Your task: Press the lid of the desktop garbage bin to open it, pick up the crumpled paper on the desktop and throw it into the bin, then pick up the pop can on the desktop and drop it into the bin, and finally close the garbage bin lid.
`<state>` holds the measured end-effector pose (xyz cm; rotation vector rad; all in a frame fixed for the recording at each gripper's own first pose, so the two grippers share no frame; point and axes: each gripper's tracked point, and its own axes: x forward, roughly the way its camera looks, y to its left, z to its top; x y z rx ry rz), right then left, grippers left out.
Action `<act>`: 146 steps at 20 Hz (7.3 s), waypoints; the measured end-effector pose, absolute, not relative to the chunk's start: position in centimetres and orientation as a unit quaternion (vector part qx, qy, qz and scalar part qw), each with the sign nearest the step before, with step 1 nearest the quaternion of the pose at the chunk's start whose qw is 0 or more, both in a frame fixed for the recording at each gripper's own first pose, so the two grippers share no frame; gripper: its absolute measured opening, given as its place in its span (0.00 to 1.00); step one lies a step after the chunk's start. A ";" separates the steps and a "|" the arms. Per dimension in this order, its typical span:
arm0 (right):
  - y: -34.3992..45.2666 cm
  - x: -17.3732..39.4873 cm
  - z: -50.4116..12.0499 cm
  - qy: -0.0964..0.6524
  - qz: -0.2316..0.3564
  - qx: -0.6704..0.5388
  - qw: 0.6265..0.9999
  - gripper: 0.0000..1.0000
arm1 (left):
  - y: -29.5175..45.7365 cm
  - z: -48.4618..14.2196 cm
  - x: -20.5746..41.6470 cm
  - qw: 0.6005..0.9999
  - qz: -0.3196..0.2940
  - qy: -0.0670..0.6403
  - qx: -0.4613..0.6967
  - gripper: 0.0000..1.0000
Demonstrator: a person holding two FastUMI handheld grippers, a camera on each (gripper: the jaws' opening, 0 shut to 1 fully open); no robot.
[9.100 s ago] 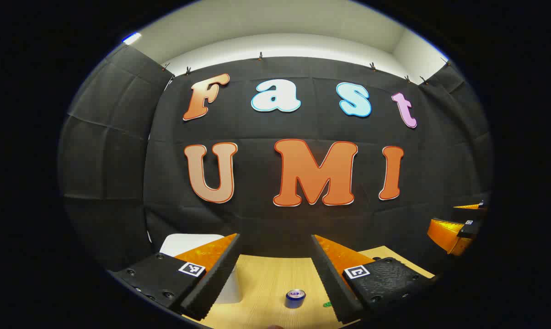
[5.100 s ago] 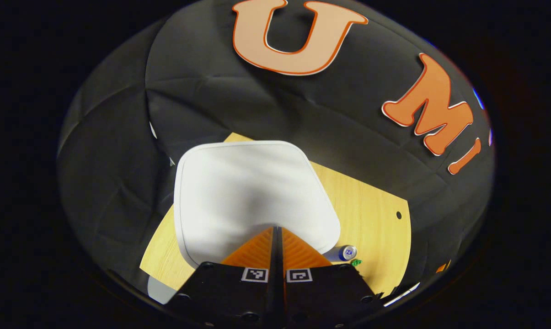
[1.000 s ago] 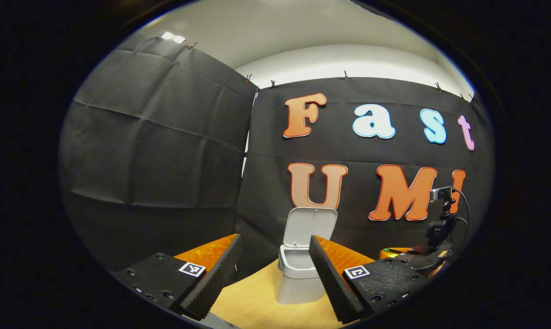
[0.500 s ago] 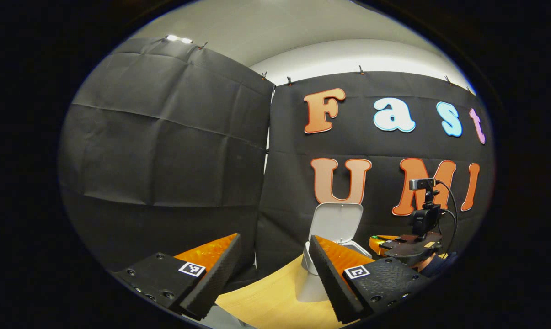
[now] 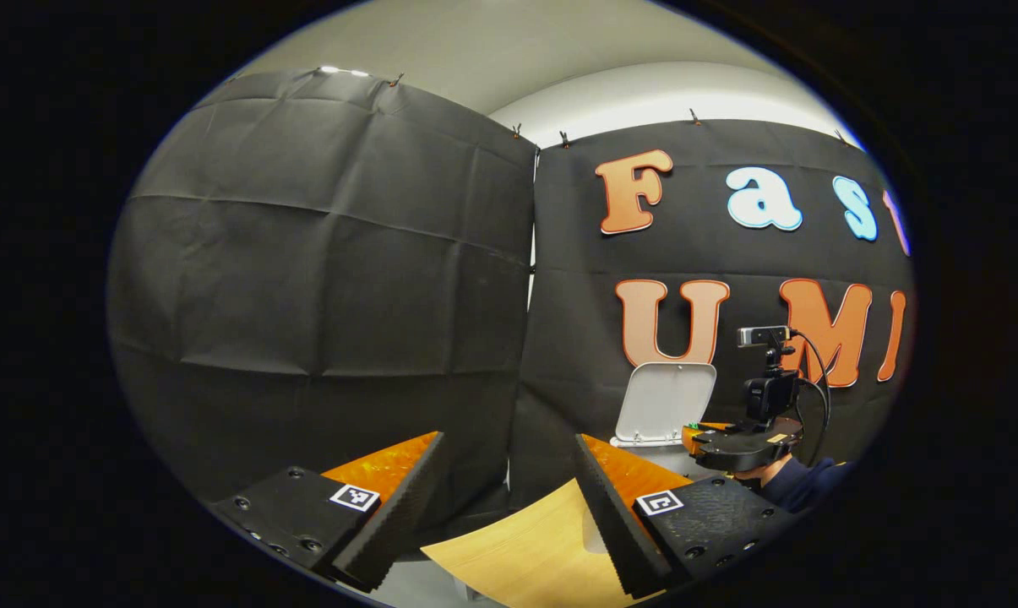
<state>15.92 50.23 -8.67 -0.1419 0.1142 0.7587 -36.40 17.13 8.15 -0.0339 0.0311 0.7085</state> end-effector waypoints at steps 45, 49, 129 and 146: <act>-3.5 4.7 -3.8 0.052 -0.001 -0.048 0.998 0.94 | -22.7 -23.3 -11.7 0.977 -0.105 0.181 0.046 0.94; -4.3 3.9 -3.9 0.065 -0.020 -0.055 0.996 0.94 | -23.7 -31.4 -9.6 0.959 -0.111 0.252 0.072 0.95; 2.2 3.8 -6.4 0.077 0.000 -0.032 0.997 0.94 | 12.0 11.5 10.4 0.990 0.138 0.018 0.002 0.93; 2.0 3.7 -6.6 0.070 -0.006 -0.016 0.997 0.94 | 7.2 -1.5 7.7 0.955 0.055 0.291 -0.035 0.96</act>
